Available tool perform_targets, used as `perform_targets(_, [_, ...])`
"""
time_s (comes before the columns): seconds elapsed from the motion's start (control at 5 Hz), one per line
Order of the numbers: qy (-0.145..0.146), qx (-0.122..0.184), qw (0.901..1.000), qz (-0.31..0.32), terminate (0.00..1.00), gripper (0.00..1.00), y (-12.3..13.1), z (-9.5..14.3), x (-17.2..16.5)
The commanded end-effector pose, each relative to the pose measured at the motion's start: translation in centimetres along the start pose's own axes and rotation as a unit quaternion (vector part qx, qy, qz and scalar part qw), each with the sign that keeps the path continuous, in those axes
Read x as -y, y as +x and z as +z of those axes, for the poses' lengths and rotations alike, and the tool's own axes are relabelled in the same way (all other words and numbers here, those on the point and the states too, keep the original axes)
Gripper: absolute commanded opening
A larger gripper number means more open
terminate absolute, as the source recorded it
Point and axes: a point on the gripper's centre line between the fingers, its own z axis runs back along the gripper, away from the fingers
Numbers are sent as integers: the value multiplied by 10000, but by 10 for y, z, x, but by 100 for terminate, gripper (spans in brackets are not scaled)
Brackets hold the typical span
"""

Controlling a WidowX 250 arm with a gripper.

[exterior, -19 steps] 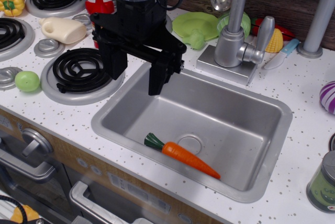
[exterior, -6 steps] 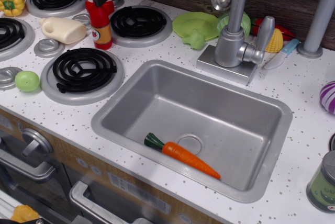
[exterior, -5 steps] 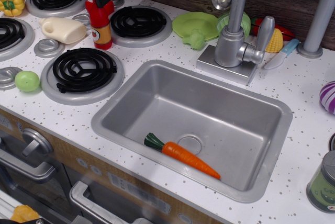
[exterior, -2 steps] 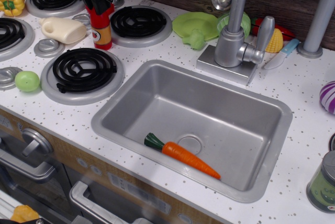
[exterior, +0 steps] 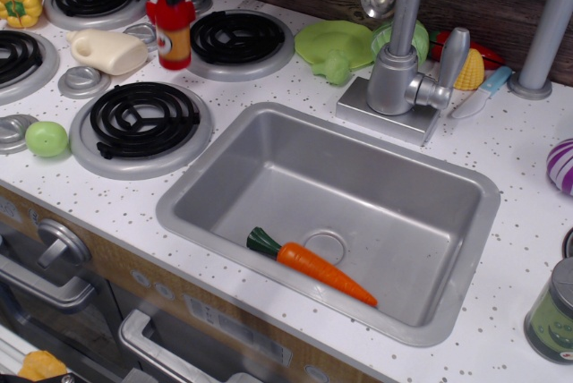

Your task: Put red bottle in sink

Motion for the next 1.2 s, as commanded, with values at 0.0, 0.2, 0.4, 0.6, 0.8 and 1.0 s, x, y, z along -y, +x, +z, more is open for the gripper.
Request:
perform_targets(0.0, [-46,40,9991,412,0,0,-3,53,53])
perform_targets(0.2, [-233,28,9989,403,0,0,-7,37,98])
perform_targets(0.4, [-269,-129,9996,2,0,0,-16,11,134])
perform_targets(0.6, [-623,-137,9976,-279,0,0,-19,-19,147])
perform_targets(0.8, [-805,-48,9962,-323,0,0,-22,-39,155])
perform_targets(1.0, [-936,116,9951,-288,0,0,-22,-50,164])
